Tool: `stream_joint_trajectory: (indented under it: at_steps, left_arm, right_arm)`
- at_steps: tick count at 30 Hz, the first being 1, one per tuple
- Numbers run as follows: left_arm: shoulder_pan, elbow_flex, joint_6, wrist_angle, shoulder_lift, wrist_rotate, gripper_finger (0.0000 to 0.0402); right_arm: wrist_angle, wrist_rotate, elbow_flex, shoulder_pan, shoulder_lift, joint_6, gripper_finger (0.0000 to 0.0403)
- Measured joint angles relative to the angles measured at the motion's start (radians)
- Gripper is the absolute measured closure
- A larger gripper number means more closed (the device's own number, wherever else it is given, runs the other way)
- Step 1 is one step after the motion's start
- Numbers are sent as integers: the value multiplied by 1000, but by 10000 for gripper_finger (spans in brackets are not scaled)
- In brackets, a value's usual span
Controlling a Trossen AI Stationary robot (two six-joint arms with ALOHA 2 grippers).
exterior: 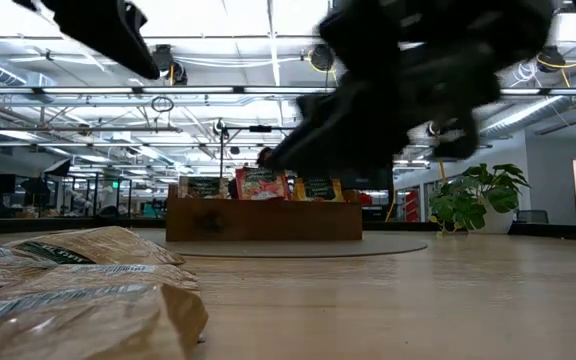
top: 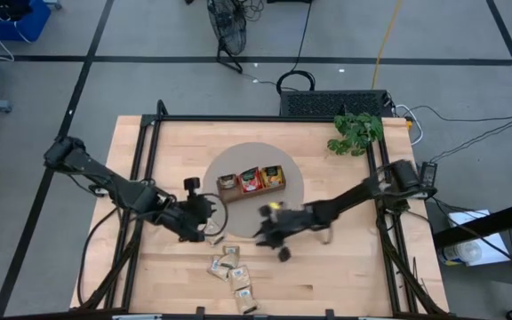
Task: Pick & Place Tea
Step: Put the brown tea bag into the wooden organizer
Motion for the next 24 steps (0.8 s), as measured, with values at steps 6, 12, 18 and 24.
stream_joint_trajectory:
  at_steps: [6,12,18,24]
  left_arm:
    - [-12,5,28,22,1,-8,316]
    - [-6,4,63,40,0,-6,316]
    - [-4,4,60,39,1,-6,316]
    - [-4,3,53,45,1,-5,316]
  right_arm:
    - [-587,4,425,2,220,-122,208]
    - [-640,28,568,58,311,-333,173]
    - [-606,51,590,52,332,-425,187]
    - [-557,58,590,23,352,-456,205]
